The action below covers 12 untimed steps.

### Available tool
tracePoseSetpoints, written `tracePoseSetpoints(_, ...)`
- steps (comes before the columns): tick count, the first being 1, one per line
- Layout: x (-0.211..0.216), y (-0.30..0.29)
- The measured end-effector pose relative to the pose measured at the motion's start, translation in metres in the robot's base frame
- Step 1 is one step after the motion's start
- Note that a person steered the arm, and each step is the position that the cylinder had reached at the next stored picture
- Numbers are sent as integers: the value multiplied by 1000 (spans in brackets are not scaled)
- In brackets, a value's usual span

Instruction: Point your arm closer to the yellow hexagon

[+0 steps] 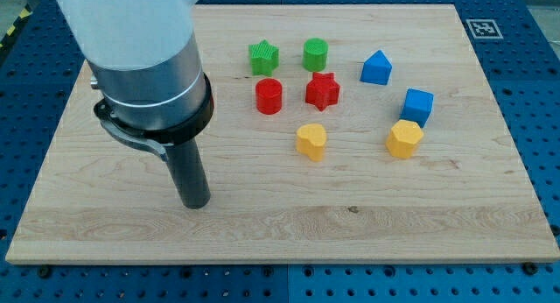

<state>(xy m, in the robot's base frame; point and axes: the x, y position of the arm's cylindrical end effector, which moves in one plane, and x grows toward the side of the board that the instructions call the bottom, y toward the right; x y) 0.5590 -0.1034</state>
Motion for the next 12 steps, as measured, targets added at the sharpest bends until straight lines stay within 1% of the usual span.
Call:
tracePoseSetpoints(1,0,9)
tracePoseSetpoints(5,11,197)
tracePoseSetpoints(7,11,199)
tracePoseSetpoints(8,9,217)
tracePoseSetpoints(9,4,251)
tracePoseSetpoints(10,-12,281)
tracePoseSetpoints(11,-44,293)
tracePoseSetpoints(12,-67,295)
